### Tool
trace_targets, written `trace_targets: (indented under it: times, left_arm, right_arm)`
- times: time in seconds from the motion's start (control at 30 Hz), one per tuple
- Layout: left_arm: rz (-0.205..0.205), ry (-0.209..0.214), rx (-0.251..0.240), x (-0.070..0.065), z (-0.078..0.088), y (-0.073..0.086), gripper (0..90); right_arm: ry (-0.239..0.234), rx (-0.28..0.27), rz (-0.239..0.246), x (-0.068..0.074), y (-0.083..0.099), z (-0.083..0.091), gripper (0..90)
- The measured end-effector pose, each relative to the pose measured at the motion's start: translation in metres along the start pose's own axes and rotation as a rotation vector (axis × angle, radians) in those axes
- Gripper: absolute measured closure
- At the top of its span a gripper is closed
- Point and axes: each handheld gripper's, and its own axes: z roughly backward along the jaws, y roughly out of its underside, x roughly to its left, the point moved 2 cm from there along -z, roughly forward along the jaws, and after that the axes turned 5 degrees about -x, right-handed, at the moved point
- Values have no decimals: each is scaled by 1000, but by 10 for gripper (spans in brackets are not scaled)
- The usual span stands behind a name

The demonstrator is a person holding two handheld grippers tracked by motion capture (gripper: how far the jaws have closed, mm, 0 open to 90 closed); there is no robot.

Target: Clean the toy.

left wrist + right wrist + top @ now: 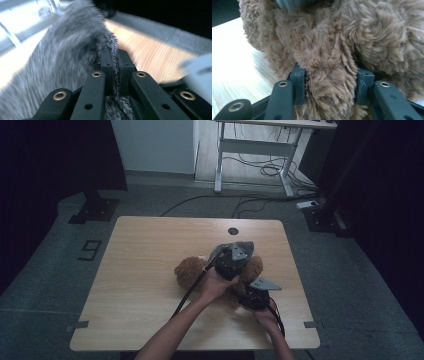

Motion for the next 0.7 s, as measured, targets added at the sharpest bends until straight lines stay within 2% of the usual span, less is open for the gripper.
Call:
trace_targets:
  times: [0.03,0.13,0.27,0.4,0.53,0.7]
  left_arm:
    - [2,-9,23,4,-4,7,850]
    - [10,-34,28,13,-5,16,853]
    - [-46,-121,55,18,6,17,854]
    - [-44,-173,76,32,22,28,853]
    - [9,-162,43,45,41,38,854]
    - [44,-133,6,46,52,39,853]
  right_arm:
    - [0,1,2,0,0,0,543]
    - [0,1,3,1,0,-2,541]
    - [-2,9,12,2,0,-1,542]
    - [-2,12,10,2,0,-1,543]
    - [-2,12,10,2,0,-1,543]
    - [1,15,12,2,-1,-2,543]
